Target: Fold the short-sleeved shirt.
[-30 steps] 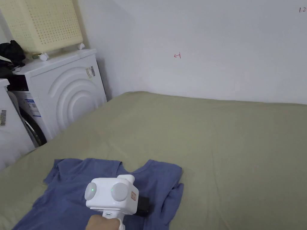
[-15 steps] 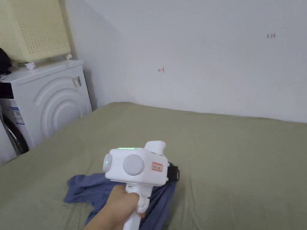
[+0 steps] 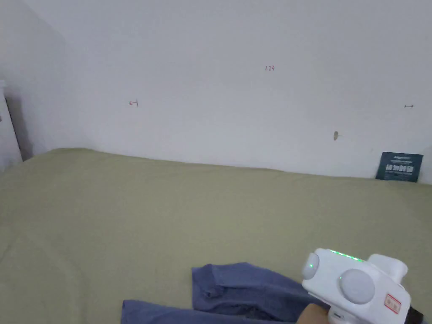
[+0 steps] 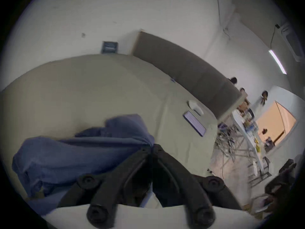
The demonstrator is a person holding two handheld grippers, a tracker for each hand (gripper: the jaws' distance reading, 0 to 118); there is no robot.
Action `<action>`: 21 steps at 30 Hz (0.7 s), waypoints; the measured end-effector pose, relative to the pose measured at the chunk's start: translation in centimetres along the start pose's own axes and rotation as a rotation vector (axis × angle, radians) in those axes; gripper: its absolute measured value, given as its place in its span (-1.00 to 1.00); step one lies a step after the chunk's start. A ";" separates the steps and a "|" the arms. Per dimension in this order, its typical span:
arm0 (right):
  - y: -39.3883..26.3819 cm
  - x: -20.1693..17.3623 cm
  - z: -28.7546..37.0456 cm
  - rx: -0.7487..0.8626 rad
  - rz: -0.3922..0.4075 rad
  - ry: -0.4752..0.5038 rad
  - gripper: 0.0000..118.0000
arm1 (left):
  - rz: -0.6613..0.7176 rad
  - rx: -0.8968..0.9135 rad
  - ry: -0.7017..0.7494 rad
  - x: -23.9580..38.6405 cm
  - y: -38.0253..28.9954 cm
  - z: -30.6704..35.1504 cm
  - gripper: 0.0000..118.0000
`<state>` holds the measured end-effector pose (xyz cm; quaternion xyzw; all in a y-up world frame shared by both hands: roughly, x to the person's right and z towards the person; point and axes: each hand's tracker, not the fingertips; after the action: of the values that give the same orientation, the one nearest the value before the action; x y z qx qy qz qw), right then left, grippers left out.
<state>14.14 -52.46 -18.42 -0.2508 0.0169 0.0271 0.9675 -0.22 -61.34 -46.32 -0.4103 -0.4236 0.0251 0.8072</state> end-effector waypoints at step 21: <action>2.0 -0.7 -9.5 0.045 -0.094 0.092 -1.00 | 0.265 0.394 0.928 -5.7 -20.3 33.7 -0.76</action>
<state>13.14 -55.40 -27.66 -0.2306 0.0503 -0.0304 0.9713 -33.84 -55.40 -25.96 -0.2687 0.0472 0.0215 0.9618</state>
